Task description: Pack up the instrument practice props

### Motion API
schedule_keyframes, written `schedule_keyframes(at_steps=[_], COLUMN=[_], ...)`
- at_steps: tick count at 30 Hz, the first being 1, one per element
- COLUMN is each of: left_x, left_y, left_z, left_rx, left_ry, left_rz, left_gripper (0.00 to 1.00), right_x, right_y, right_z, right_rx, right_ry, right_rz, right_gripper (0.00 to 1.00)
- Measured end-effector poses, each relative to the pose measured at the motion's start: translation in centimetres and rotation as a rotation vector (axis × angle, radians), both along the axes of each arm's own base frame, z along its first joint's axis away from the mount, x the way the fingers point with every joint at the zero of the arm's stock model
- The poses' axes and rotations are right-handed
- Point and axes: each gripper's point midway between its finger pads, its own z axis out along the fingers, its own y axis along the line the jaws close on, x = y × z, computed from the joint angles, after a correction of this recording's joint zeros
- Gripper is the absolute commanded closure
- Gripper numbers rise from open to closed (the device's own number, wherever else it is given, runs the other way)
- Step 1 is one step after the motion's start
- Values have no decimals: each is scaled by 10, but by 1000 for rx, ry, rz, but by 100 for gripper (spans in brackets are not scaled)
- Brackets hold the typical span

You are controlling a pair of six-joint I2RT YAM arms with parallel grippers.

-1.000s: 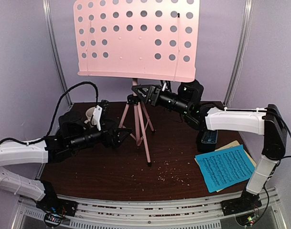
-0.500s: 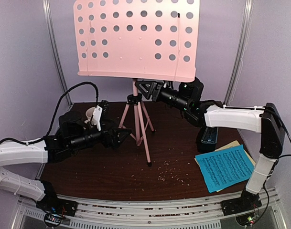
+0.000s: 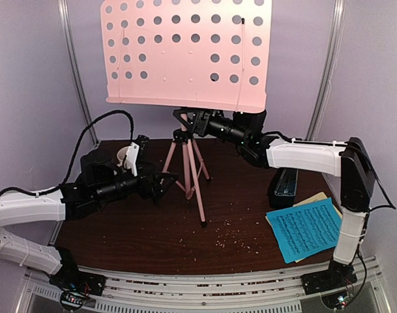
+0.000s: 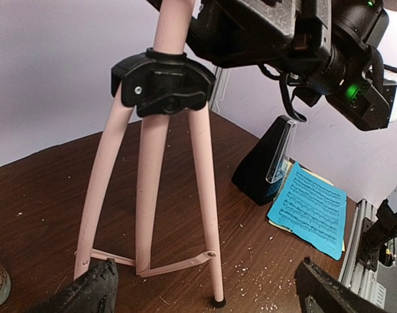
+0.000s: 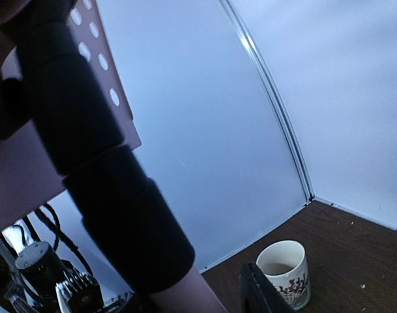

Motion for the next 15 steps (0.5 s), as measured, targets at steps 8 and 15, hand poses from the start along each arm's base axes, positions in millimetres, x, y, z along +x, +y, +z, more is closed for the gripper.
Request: schedule_keyframes(at_steps=[8, 15], left_x=[5, 2], left_y=[5, -5], left_z=[-3, 20], left_rx=[9, -33], left_ry=[10, -19], left_rz=[12, -51], left_gripper=[2, 2], right_x=[-1, -13], right_y=[0, -10], right_z=[9, 10], right_rx=[-20, -28], right_ry=[-112, -125], right_rz=[3, -3], right_gripper=[100, 100])
